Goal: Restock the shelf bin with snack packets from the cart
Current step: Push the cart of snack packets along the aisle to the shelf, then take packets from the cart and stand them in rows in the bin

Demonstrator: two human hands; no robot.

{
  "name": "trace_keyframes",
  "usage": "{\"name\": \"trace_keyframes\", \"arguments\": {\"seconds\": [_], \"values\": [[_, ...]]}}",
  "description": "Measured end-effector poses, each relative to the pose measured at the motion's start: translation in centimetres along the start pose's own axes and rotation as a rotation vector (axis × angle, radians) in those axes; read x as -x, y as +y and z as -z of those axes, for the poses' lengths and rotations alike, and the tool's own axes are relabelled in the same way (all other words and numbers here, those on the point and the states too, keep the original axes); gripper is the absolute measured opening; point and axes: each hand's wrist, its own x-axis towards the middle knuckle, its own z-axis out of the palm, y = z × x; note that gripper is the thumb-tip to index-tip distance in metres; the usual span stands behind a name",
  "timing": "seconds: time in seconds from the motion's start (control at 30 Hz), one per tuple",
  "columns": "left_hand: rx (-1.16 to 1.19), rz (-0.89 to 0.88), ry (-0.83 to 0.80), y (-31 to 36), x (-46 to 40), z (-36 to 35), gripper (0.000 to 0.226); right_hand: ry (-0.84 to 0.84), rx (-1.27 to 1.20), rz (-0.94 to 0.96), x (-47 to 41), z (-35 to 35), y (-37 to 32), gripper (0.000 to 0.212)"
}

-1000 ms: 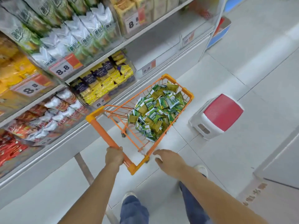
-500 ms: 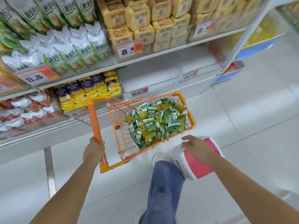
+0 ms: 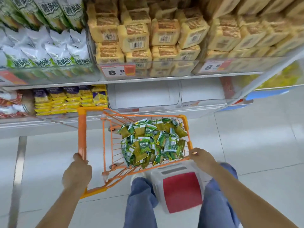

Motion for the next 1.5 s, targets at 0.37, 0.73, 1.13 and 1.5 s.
{"name": "trace_keyframes", "arguments": {"seconds": [0.37,0.73,1.13,1.5], "values": [[0.367,0.091,0.726,10.3,0.3,-6.6,0.040,0.376,0.518,0.980,-14.7,2.5,-6.1,0.039],[0.163,-0.561,-0.078,20.3,-7.9,-17.1,0.039,0.572,0.391,1.335,-22.2,-3.5,-10.1,0.033],[-0.008,-0.388,0.019,18.8,-7.0,-17.7,0.063,0.455,0.346,1.237,-22.0,-3.1,-10.4,0.024],[0.429,-0.378,0.039,19.0,-0.1,-20.8,0.044,0.325,0.025,1.353,-19.5,-3.0,-5.2,0.035]]}}
